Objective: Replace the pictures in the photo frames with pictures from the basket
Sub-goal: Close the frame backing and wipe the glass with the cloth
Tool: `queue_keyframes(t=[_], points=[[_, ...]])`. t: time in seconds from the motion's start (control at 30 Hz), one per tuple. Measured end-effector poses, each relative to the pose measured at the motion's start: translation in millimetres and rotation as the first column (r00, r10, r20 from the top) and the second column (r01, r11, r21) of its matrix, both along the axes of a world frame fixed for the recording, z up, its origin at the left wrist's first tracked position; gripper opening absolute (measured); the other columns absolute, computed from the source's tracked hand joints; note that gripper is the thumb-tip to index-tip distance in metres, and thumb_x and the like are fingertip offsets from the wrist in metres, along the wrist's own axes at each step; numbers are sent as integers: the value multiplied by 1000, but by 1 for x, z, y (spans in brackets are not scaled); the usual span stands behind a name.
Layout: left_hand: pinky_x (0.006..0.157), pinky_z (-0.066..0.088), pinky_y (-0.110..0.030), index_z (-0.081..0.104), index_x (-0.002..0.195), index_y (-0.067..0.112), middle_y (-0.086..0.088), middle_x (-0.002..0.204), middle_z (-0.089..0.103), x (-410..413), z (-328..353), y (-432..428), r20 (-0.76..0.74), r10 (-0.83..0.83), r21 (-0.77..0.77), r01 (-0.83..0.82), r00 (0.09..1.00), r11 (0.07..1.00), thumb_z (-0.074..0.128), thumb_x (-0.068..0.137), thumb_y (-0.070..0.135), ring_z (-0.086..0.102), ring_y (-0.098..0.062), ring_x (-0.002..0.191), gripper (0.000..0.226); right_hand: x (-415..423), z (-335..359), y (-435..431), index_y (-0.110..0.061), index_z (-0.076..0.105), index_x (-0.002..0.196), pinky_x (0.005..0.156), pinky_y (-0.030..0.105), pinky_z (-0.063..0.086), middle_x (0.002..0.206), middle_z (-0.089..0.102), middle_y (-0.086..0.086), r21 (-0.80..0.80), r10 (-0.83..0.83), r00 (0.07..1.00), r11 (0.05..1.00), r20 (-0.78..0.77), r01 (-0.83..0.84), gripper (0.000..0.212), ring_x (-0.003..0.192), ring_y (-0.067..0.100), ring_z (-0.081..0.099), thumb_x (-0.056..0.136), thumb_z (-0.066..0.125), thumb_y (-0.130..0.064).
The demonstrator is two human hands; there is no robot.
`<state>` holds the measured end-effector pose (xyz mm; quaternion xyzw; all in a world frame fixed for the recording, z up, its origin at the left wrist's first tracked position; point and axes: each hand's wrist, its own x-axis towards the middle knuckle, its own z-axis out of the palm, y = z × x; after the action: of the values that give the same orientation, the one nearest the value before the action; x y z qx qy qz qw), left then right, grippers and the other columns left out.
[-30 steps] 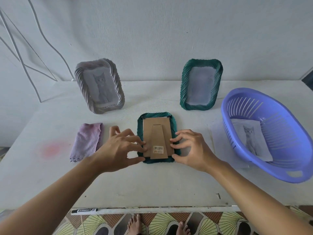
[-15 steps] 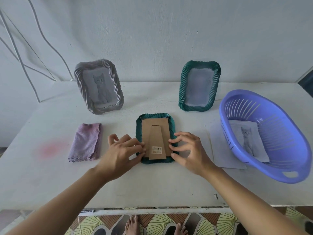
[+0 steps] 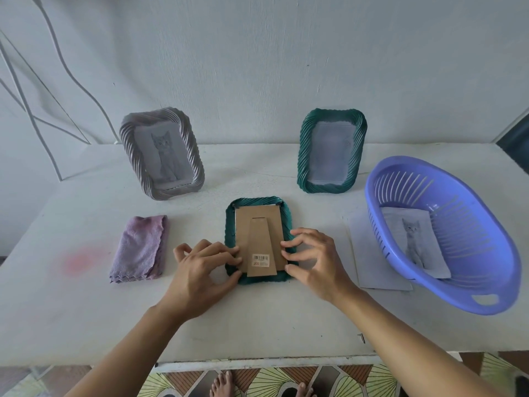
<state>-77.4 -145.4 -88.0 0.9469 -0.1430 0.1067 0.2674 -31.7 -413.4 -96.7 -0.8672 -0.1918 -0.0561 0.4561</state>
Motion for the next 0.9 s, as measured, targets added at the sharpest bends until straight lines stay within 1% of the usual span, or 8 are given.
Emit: queue_keyframes(t=[0.17,0.4,0.5,0.63,0.73,0.9], points=[[79,29,-43,72,93,42,35,114,62,-4,-6,-2,-29,33,-109,-36,999,993,60,86,55,55,0,106,19,0,0,0,-25,82,85,105,46,38,102,70,-22,-4,1,1000,1000,-8,-1,16,122,4,52,71,74,-24],[82,30,-44,73,91,46,39,115,62,-2,-2,-1,-78,58,-175,-71,995,982,54,87,56,55,3,108,22,0,2,-6,-31,80,90,108,48,34,110,67,-25,-57,55,998,997,-16,-56,16,127,3,48,77,72,-32],[81,31,-44,74,90,47,41,113,62,0,-1,-2,-82,85,-175,-98,993,980,56,83,58,57,5,105,22,2,2,-6,-30,80,91,106,50,38,109,67,-25,-42,58,998,997,-27,-59,17,127,4,49,80,69,-38],[82,33,-45,75,89,48,42,111,62,0,0,-1,-96,96,-184,-112,991,977,57,80,61,57,6,104,23,4,0,-6,-28,81,91,102,50,42,108,68,-24,-45,59,998,997,-10,-59,13,126,5,50,80,75,-30],[83,33,-44,76,87,47,41,108,63,1,3,-3,-107,105,-183,-123,989,975,60,79,59,58,6,103,22,3,1,-5,-28,81,91,102,50,42,108,68,-24,-55,47,999,997,-6,-47,13,125,4,51,79,77,-28],[82,31,-45,72,83,40,34,102,65,0,7,-7,-88,104,-110,-113,991,987,61,79,52,59,3,100,17,0,4,-2,-27,81,89,104,46,42,105,69,-23,-49,14,1000,999,16,-13,11,122,2,52,80,76,-24]])
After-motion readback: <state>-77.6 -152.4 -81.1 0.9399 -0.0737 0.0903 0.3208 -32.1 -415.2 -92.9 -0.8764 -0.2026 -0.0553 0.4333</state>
